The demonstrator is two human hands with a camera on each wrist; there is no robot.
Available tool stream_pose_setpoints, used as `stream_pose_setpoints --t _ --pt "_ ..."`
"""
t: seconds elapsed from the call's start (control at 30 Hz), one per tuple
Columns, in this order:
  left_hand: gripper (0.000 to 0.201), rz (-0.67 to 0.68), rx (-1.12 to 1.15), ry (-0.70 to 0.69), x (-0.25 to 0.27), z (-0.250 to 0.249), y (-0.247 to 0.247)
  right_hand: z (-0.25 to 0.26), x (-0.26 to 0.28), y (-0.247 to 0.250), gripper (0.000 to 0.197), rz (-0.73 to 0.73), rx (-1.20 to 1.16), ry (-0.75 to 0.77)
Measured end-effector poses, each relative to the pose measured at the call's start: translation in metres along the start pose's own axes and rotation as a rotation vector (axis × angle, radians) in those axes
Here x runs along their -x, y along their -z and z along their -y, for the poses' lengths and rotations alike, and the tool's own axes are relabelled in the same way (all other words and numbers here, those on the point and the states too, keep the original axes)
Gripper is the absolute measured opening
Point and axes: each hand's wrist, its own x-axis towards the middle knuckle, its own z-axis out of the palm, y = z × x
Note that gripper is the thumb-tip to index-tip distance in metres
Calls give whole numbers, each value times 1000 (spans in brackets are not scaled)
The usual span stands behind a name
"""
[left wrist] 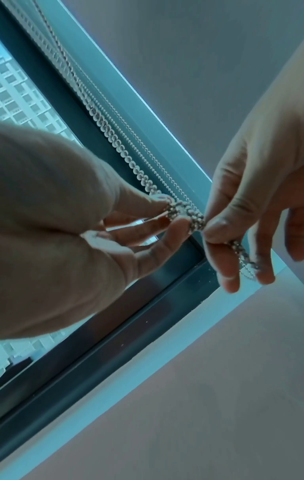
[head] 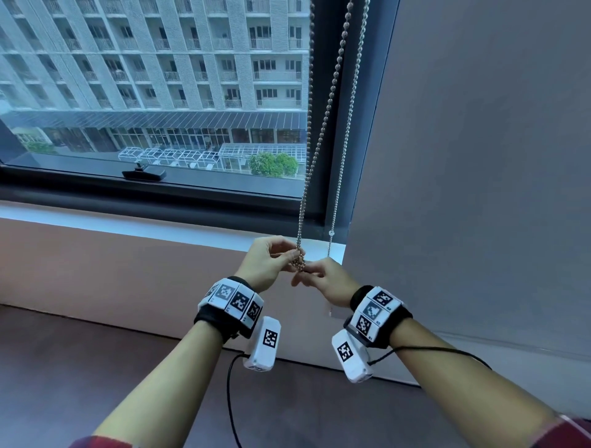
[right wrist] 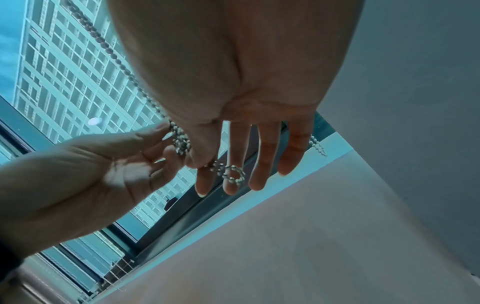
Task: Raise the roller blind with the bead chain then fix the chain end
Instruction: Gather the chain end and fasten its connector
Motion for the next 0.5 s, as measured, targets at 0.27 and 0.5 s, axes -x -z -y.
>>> stream_pose_setpoints --t 0.27,0.5 --pt "13 86 -85 -89 1 -7 -7 -1 -4 6 18 4 143 -52" --pt "6 -21 -60 -75 -5 -6 -4 -8 1 1 19 33 79 -41"
